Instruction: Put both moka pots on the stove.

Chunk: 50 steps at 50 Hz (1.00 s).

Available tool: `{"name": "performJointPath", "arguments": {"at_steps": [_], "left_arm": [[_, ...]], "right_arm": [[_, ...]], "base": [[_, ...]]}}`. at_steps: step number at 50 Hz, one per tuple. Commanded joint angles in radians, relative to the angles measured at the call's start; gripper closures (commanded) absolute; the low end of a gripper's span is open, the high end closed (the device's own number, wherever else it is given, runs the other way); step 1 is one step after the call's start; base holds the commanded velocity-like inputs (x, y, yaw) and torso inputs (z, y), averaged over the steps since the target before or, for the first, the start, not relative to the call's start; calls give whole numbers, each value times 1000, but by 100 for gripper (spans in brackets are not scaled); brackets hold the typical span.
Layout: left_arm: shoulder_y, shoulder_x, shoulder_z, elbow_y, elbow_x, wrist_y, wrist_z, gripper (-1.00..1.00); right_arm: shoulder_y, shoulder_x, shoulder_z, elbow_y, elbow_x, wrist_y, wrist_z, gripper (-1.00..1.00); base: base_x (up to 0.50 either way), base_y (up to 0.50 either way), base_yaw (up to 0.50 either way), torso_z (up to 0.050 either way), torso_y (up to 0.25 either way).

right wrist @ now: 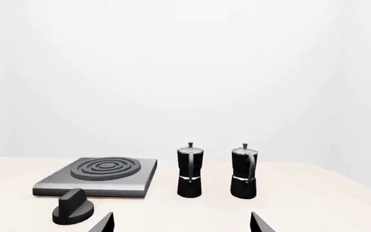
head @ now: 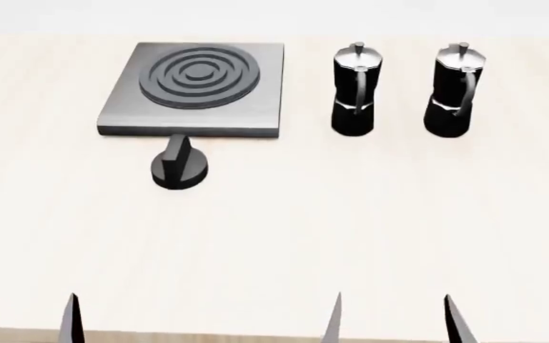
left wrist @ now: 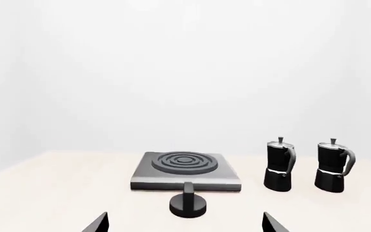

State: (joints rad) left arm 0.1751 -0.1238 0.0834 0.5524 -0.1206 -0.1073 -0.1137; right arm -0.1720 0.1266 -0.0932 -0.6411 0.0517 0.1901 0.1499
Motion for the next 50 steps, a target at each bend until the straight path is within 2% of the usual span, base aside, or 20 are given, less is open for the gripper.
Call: {"name": "performJointPath", "arguments": {"at_steps": [1, 50], "left_arm": [[25, -18, 12, 75, -5, -7, -20, -100], [14, -56, 46, 47, -11, 19, -69, -100]], "right_arm": [[-20, 16, -8, -75, 13, 16, 17, -100], [-1, 58, -58, -26, 13, -1, 60, -100]], "base": [[211, 0, 0, 0, 0], [214, 0, 0, 0, 0]]}}
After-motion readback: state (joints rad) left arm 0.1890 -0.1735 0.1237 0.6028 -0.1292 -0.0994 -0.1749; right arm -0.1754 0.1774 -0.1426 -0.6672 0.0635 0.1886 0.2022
